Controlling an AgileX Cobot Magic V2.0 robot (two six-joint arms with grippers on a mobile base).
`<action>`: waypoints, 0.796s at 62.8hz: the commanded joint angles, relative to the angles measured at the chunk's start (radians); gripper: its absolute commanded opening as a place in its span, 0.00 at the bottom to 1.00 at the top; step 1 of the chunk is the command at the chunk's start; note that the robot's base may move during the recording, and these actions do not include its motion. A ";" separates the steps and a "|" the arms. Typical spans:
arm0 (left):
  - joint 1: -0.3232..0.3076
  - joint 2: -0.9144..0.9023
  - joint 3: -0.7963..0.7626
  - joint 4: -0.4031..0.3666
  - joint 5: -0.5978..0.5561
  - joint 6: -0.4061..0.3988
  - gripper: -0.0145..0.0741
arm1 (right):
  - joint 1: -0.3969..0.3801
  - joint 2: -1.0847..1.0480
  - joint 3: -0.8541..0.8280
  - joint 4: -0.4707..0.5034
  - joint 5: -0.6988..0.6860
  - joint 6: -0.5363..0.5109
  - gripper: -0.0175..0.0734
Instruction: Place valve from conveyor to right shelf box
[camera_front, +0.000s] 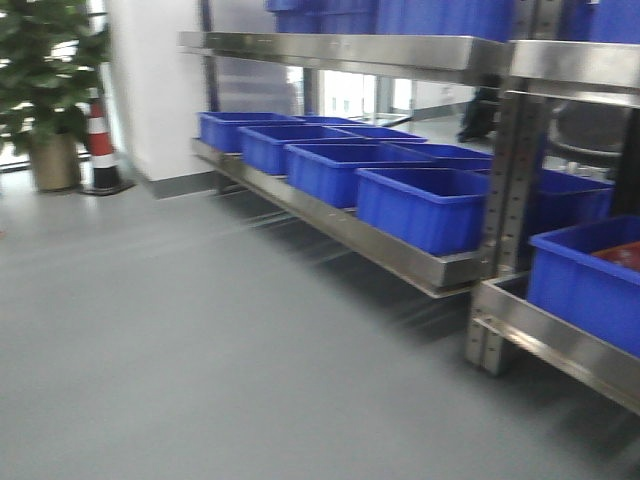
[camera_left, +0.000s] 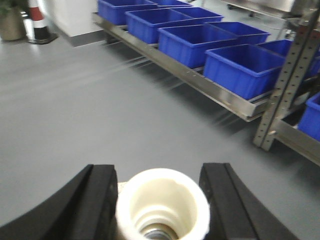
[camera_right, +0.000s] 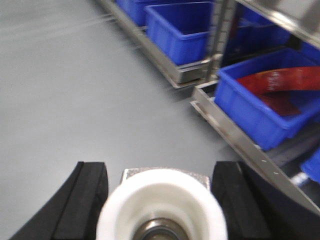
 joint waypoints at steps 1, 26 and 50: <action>-0.001 -0.005 -0.006 -0.013 -0.048 0.001 0.04 | -0.002 -0.008 -0.005 -0.005 -0.074 -0.001 0.01; -0.001 -0.005 -0.006 -0.013 -0.048 0.001 0.04 | -0.002 -0.008 -0.005 -0.005 -0.074 -0.001 0.01; -0.001 -0.005 -0.006 -0.013 -0.050 0.001 0.04 | -0.002 -0.008 -0.005 -0.005 -0.074 -0.001 0.01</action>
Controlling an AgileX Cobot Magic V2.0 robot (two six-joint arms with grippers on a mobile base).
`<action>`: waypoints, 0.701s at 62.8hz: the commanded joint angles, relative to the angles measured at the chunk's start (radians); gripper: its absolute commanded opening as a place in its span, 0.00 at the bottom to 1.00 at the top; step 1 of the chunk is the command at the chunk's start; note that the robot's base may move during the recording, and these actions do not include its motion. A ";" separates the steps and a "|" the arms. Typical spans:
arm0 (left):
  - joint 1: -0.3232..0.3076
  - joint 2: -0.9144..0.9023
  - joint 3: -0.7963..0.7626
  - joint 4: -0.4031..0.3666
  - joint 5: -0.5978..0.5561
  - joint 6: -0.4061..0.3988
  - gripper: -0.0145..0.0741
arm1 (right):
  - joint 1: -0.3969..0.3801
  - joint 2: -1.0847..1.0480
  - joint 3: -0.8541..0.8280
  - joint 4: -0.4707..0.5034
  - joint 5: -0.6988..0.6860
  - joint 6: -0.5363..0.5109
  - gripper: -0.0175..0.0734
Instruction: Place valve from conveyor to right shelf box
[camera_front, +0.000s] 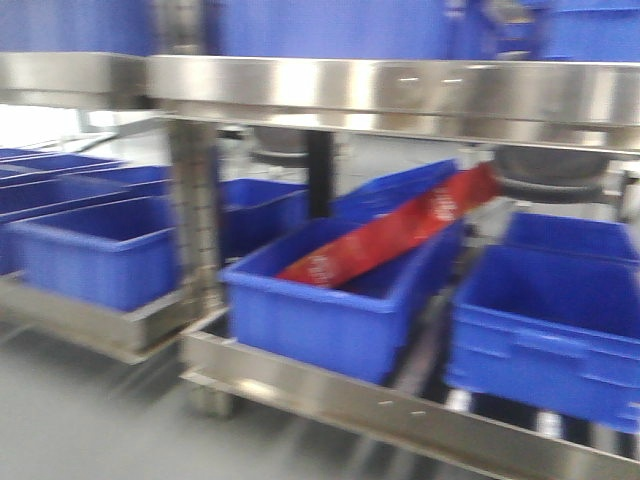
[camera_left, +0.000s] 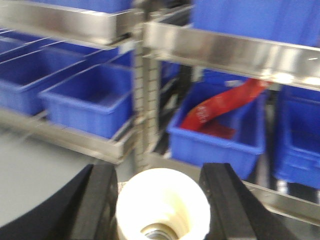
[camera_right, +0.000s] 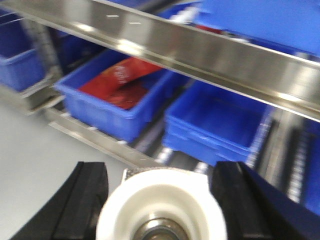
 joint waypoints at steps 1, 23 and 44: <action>-0.001 -0.005 -0.006 -0.013 -0.048 0.001 0.04 | -0.002 -0.008 -0.006 -0.005 -0.074 -0.001 0.01; -0.001 -0.005 -0.006 -0.013 -0.048 0.001 0.04 | -0.002 -0.008 -0.006 -0.005 -0.074 -0.001 0.01; -0.001 -0.005 -0.006 -0.013 -0.048 0.001 0.04 | -0.002 -0.008 -0.006 -0.005 -0.074 -0.001 0.01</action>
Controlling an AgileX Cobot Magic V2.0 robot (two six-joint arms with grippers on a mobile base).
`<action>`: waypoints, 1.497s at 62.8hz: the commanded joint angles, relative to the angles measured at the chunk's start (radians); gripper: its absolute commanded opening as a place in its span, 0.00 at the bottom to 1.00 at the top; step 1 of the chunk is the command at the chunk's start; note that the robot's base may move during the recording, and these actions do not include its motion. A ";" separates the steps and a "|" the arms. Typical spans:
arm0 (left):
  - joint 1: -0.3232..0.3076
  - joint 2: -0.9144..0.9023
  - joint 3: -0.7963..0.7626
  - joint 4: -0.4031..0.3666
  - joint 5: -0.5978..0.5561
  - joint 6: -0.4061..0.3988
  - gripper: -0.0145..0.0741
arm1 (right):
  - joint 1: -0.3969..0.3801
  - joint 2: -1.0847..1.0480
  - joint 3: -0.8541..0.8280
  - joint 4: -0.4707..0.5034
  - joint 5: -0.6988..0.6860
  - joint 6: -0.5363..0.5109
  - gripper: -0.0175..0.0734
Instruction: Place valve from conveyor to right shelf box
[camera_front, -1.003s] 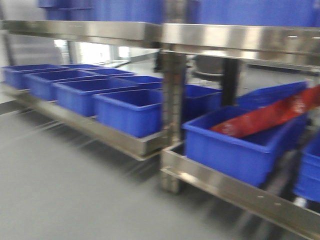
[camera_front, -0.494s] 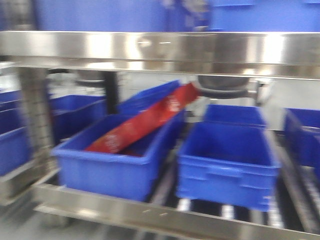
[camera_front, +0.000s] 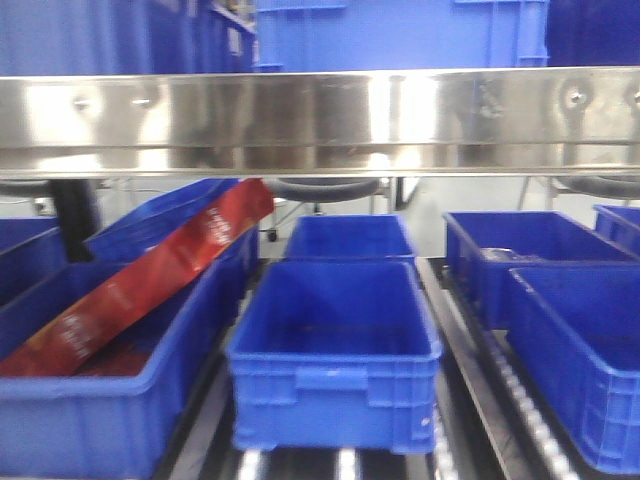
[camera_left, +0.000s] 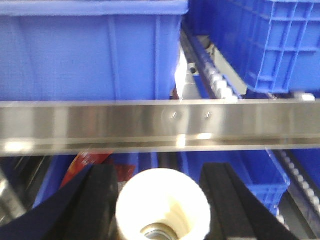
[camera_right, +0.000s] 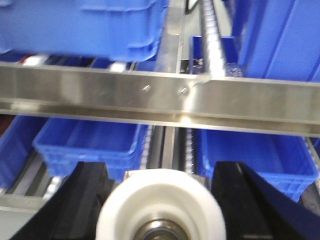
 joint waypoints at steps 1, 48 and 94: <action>-0.001 -0.005 -0.006 -0.012 -0.047 0.001 0.04 | -0.002 -0.008 -0.006 -0.003 -0.074 -0.001 0.01; -0.001 -0.005 -0.006 -0.012 -0.047 0.001 0.04 | -0.002 -0.008 -0.006 -0.003 -0.074 -0.001 0.01; -0.001 -0.005 -0.006 -0.012 -0.047 0.001 0.04 | -0.002 -0.008 -0.006 -0.003 -0.074 -0.001 0.01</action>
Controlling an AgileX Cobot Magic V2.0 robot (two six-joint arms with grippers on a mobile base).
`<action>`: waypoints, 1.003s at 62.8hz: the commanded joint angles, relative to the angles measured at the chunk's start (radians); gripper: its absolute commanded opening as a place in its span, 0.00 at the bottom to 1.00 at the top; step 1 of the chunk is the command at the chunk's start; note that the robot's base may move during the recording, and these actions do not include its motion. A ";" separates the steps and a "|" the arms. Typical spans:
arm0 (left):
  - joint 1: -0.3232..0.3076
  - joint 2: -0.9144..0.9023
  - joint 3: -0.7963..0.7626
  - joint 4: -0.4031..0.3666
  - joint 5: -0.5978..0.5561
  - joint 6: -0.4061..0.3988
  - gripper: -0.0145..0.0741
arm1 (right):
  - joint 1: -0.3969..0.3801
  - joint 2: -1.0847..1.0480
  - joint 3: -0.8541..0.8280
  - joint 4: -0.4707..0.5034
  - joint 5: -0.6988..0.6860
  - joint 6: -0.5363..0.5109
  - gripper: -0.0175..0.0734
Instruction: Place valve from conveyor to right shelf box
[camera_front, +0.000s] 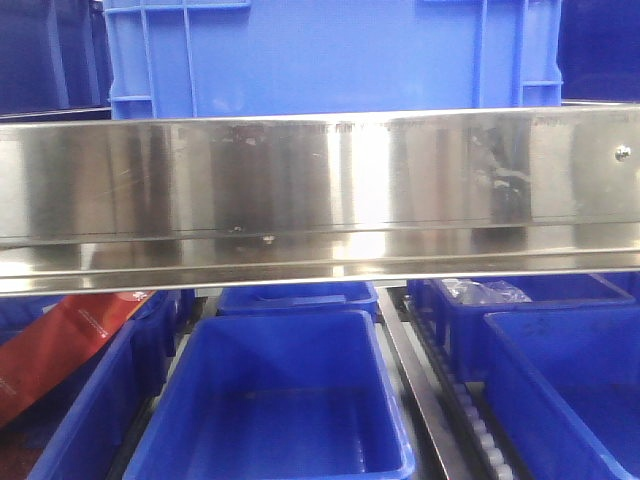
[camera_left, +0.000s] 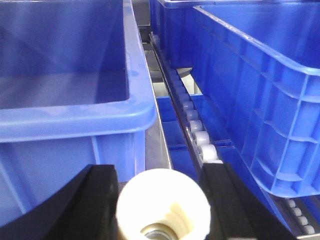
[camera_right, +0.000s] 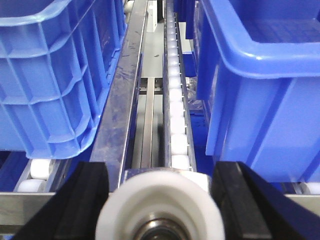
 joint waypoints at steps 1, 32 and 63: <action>-0.001 -0.005 -0.006 -0.012 -0.047 0.001 0.04 | -0.002 -0.008 -0.006 -0.003 -0.074 -0.001 0.01; -0.001 0.021 -0.052 -0.108 -0.052 0.001 0.04 | 0.005 0.015 -0.037 0.013 -0.177 -0.003 0.01; -0.267 0.484 -0.617 -0.133 0.028 0.082 0.04 | 0.275 0.442 -0.498 0.013 -0.218 -0.003 0.01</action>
